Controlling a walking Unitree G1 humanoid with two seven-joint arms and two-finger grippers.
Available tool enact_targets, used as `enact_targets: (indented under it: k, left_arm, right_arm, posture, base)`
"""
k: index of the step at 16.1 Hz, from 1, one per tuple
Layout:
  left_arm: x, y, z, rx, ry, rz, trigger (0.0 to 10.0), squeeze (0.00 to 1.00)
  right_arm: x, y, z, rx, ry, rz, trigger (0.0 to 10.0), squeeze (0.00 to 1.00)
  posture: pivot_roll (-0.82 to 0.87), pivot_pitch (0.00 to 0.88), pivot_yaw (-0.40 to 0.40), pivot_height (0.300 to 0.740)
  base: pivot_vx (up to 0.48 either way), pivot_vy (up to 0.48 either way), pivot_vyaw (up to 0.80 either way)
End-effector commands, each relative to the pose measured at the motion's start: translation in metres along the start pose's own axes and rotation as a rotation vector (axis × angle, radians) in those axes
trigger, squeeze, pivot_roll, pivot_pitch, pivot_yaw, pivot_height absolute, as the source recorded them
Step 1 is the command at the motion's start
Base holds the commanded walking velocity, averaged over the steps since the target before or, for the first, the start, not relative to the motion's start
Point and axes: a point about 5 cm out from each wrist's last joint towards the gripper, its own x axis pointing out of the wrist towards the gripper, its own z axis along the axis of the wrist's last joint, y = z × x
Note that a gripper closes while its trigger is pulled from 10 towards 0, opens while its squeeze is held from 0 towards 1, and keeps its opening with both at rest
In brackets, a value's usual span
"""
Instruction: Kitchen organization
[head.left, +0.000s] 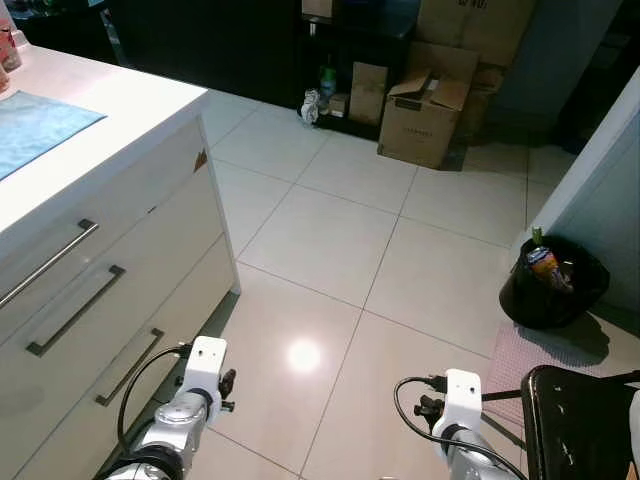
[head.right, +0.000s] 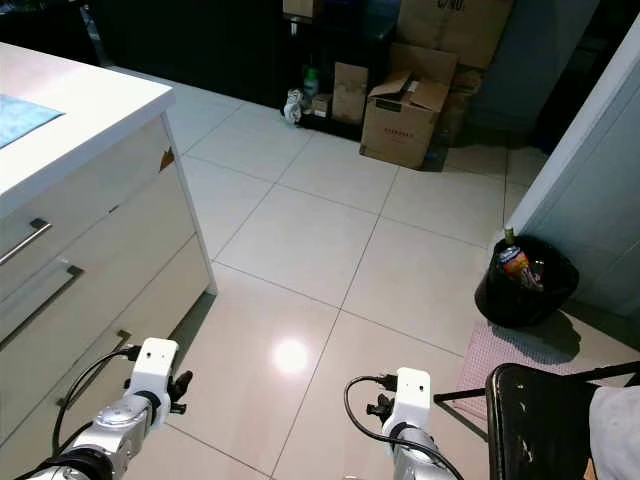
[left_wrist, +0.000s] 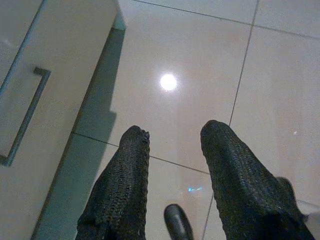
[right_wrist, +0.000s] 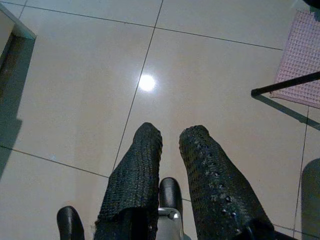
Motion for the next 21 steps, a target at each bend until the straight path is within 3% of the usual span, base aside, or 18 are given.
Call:
enact_targets:
  k: [1, 2, 3, 4, 6, 13, 19, 21]
  left_arm:
    - [-0.002, 0.002, -0.008, -0.063, 0.025, 0.026, 10.0, 0.0]
    - [-0.002, 0.002, -0.008, -0.063, 0.025, 0.026, 10.0, 0.0]
    - [-0.007, 0.0, -0.033, -0.095, 0.105, 0.038, 10.0, 0.0]
    - [-0.01, 0.001, -0.042, -0.099, 0.131, 0.036, 10.0, 0.0]
    - [-0.013, 0.005, -0.049, -0.08, 0.152, 0.043, 10.0, 0.0]
    - [-0.004, 0.006, -0.015, -0.113, 0.054, 0.047, 10.0, 0.0]
    - [-0.001, 0.017, 0.0, -0.036, 0.037, 0.049, 10.0, 0.0]
    - [-0.005, 0.011, -0.017, -0.028, 0.061, 0.058, 10.0, 0.0]
  right_arm:
    - [0.0, -0.001, 0.002, 0.01, -0.012, -0.012, 10.0, 0.0]
    - [0.0, -0.001, 0.002, 0.01, -0.012, -0.012, 10.0, 0.0]
    - [0.001, 0.001, 0.004, -0.011, -0.012, 0.0, 10.0, 0.0]
    - [0.002, 0.001, 0.006, -0.003, -0.019, -0.003, 10.0, 0.0]
    - [0.002, 0.0, 0.008, 0.003, -0.025, -0.009, 10.0, 0.0]
    - [0.003, 0.003, 0.01, 0.002, -0.03, 0.002, 10.0, 0.0]
    - [0.002, 0.006, 0.008, 0.004, -0.03, 0.002, 10.0, 0.0]
    - [0.002, 0.007, 0.007, 0.008, -0.028, 0.002, 10.0, 0.0]
  posture:
    - [-0.17, 0.0, -0.029, 0.74]
    - [-0.17, 0.0, -0.029, 0.74]
    - [-0.17, 0.0, -0.029, 0.74]
    - [-0.18, 0.0, -0.021, 0.74]
    - [-0.18, 0.0, -0.015, 0.74]
    - [-0.16, 0.0, -0.017, 0.74]
    - [-0.16, 0.0, -0.004, 0.74]
    - [-0.16, 0.0, -0.002, 0.74]
  base:
    - [0.0, 0.0, 0.0]
    - [0.0, 0.0, 0.0]
    - [0.0, 0.0, 0.0]
    - [0.0, 0.0, 0.0]
    - [0.0, 0.0, 0.0]
    - [0.0, 0.0, 0.0]
    - [0.0, 0.0, 0.79]
    - [0.0, 0.0, 0.8]
